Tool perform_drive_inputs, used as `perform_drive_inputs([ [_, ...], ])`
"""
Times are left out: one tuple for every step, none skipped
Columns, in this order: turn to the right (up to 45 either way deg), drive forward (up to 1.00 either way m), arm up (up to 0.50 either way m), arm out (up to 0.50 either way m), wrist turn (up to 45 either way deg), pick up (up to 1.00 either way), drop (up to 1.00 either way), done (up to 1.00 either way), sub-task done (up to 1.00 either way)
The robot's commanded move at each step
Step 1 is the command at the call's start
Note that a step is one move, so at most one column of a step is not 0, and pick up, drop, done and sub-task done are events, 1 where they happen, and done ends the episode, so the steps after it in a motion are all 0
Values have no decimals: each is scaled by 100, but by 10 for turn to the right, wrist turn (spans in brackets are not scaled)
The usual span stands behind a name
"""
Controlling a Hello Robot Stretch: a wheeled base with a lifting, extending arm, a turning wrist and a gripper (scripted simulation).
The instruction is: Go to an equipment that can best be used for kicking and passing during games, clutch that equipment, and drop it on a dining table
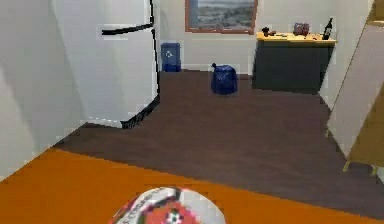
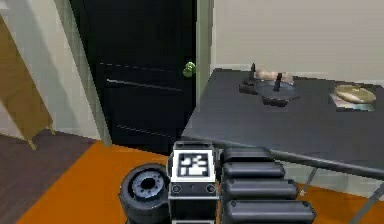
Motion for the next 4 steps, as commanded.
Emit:
perform_drive_inputs([
  [-330, 0, 0, 0, 0, 0, 0, 0, 0],
  [450, 0, 0, 0, 0, 0, 0, 0, 0],
  [450, 0, 0, 0, 0, 0, 0, 0, 0],
  [180, 0, 0, 0, 0, 0, 0, 0, 0],
])
